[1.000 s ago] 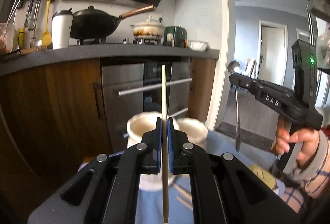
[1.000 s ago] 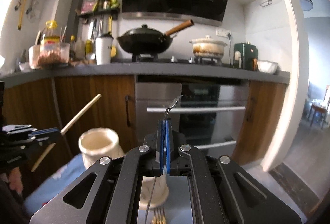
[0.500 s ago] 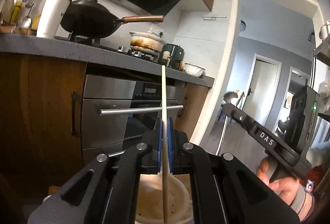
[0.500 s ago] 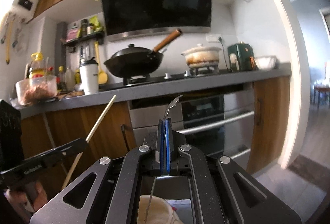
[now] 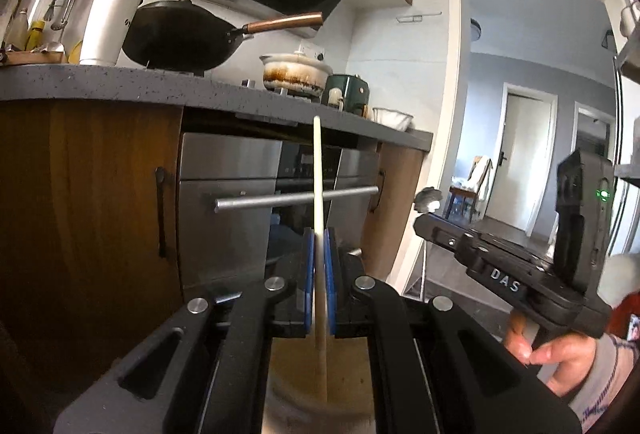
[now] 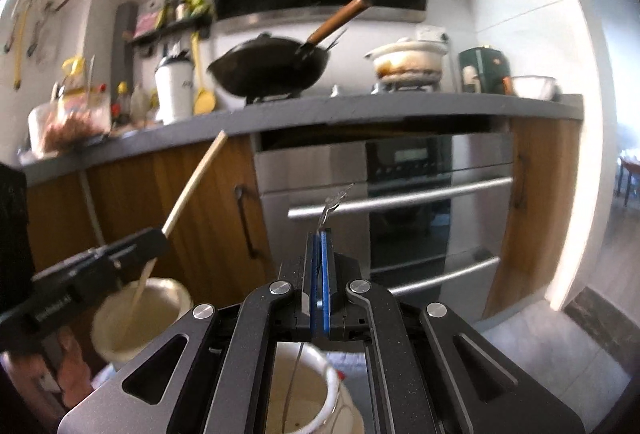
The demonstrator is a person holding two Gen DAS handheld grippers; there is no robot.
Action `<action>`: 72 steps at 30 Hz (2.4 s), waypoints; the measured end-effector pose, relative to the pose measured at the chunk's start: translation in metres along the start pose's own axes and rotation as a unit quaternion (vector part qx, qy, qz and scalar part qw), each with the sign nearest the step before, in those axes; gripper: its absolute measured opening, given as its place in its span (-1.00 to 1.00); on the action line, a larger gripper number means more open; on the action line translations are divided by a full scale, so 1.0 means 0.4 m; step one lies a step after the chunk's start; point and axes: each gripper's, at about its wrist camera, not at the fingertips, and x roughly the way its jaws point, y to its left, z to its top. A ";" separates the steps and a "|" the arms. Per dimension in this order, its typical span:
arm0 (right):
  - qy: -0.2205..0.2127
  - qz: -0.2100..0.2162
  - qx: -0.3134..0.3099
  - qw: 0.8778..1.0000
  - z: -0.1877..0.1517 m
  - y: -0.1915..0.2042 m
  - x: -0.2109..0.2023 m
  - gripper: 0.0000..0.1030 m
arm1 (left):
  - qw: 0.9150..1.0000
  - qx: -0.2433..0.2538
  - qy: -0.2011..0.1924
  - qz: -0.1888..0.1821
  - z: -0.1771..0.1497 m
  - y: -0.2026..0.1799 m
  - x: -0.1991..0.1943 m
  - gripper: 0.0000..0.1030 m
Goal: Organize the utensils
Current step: 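Lower the spoon into the small pot while the left lowers the chopstick into the large pot, then open both tools and withdraw them from the ceramic pot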
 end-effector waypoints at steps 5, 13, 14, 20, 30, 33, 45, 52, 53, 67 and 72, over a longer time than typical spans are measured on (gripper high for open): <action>0.012 0.010 -0.016 1.000 -0.022 0.009 -0.006 -0.95 | 1.000 0.001 0.005 0.002 -0.014 0.004 -0.045 -0.91; 0.036 0.006 -0.006 0.999 -0.033 -0.004 -0.005 -0.95 | 0.999 0.023 0.022 0.017 -0.021 -0.006 -0.057 -0.90; 0.037 0.005 -0.006 0.999 -0.034 -0.005 -0.007 -0.95 | 0.999 0.023 0.024 0.020 -0.020 -0.007 -0.058 -0.90; 0.048 -0.005 -0.013 0.999 -0.036 0.001 -0.014 -0.94 | 0.998 0.032 0.035 0.041 -0.019 -0.016 -0.075 -0.70; 0.044 -0.014 0.005 0.999 -0.040 -0.003 -0.075 0.23 | 0.997 0.043 0.020 0.064 -0.016 -0.038 -0.145 0.10; 0.029 -0.019 0.010 0.999 -0.040 -0.007 -0.127 0.82 | 0.996 0.045 0.020 0.070 -0.019 -0.050 -0.167 0.44; 0.026 -0.068 -0.003 0.997 -0.102 -0.006 -0.283 0.90 | 0.993 0.061 -0.001 0.098 -0.064 -0.123 -0.269 0.90; 0.036 -0.088 -0.006 0.995 -0.187 -0.019 -0.334 0.90 | 0.992 0.070 0.022 0.107 -0.132 -0.150 -0.287 0.90; 0.041 -0.087 -0.005 0.995 -0.197 -0.023 -0.336 0.90 | 0.992 0.069 0.028 0.106 -0.144 -0.151 -0.285 0.90; 0.053 -0.086 -0.012 0.995 -0.293 -0.053 -0.386 0.90 | 0.991 0.044 0.084 0.094 -0.260 -0.140 -0.282 0.89; 0.066 -0.089 -0.007 0.994 -0.315 -0.064 -0.389 0.90 | 0.988 0.035 0.109 0.103 -0.289 -0.138 -0.267 0.90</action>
